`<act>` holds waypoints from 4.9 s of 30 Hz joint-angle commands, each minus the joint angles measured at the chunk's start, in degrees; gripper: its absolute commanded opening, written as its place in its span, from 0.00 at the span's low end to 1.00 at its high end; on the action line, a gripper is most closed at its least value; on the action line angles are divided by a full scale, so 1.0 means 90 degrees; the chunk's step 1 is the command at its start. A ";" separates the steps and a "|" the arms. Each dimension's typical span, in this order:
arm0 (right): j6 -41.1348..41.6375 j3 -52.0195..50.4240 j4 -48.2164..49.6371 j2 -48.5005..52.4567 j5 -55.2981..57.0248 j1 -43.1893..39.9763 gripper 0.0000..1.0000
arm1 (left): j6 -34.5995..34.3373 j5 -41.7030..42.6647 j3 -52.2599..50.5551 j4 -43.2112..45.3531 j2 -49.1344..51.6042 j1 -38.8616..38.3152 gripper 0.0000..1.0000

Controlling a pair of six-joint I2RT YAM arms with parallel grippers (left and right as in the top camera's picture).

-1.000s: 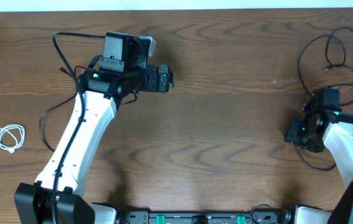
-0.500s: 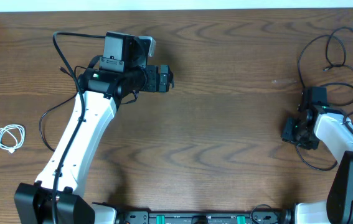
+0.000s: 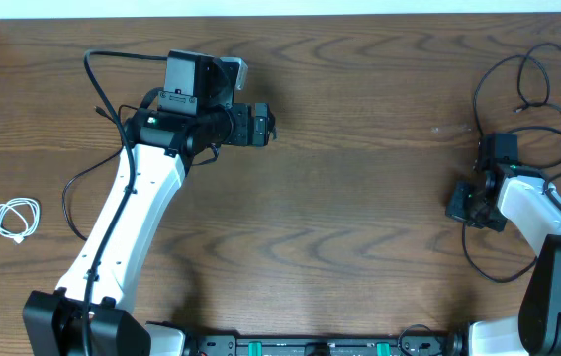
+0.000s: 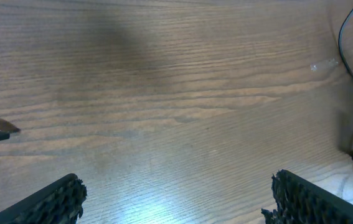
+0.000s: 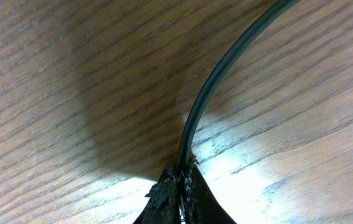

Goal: Untangle cables

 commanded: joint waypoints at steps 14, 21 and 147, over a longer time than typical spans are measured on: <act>-0.0187 0.1953 -0.0476 0.0325 0.0352 -0.0044 0.01 | 0.0061 -0.0061 -0.0010 -0.0012 -0.0104 -0.0015 0.96; -0.0182 0.2849 0.0087 0.0325 0.0483 -0.0202 0.01 | 0.0061 -0.0061 -0.0010 -0.0012 -0.0104 -0.0015 0.96; -0.1093 0.2922 -0.2229 -0.0860 -0.1666 0.1392 0.99 | 0.0058 -0.0058 -0.0010 0.0032 -0.0092 -0.0015 0.96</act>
